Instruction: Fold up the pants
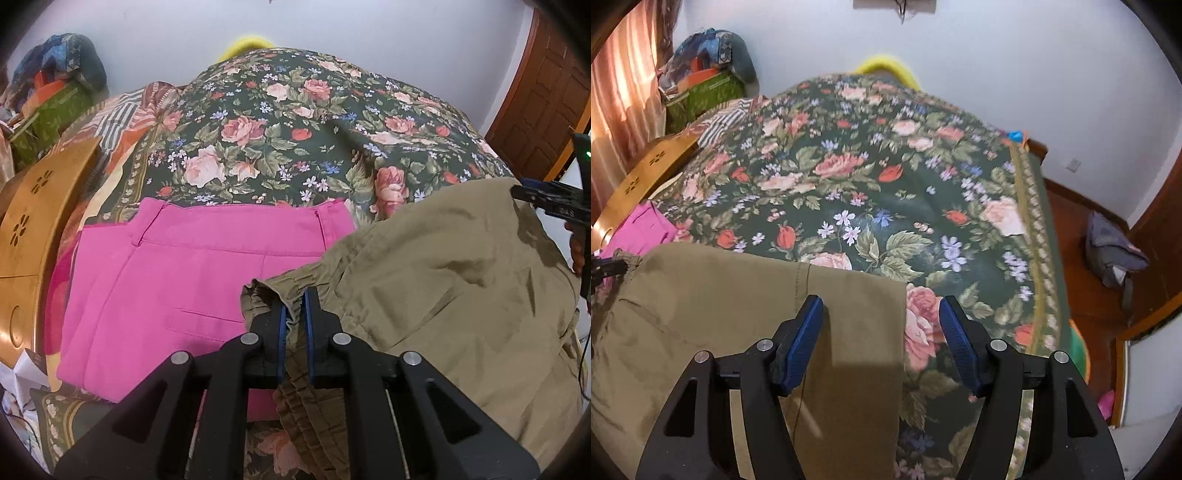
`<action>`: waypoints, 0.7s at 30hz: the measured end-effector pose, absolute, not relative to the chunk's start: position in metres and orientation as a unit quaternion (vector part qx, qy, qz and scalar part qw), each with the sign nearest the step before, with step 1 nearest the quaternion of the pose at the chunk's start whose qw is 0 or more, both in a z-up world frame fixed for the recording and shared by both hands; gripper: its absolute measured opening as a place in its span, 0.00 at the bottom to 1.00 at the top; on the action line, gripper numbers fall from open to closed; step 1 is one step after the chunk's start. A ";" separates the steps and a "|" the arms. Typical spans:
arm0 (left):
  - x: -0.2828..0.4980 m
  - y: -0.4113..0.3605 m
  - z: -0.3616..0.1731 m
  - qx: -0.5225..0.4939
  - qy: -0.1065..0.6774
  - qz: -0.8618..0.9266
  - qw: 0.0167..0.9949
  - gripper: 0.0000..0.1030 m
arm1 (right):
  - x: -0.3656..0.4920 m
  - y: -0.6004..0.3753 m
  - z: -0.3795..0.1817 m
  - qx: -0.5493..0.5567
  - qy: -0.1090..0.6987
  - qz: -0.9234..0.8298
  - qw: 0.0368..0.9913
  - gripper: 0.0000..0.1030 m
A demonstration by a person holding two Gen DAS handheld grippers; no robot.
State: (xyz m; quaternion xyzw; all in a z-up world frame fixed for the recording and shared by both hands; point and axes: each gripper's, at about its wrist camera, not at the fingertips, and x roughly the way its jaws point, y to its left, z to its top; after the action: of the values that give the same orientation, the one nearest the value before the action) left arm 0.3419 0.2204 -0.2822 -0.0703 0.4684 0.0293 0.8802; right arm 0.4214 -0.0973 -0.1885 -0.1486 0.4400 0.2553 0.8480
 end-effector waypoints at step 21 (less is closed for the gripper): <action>0.337 0.210 -0.209 -0.072 0.403 0.032 0.912 0.06 | 0.423 -0.112 -0.133 -0.050 0.385 0.283 0.877 0.10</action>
State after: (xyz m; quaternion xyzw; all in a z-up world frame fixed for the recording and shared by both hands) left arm 0.3365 0.2102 -0.2090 -0.0718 0.4033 0.0324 0.9117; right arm 0.4226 -0.1118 -0.1333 -0.0500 0.3850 0.2825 0.8772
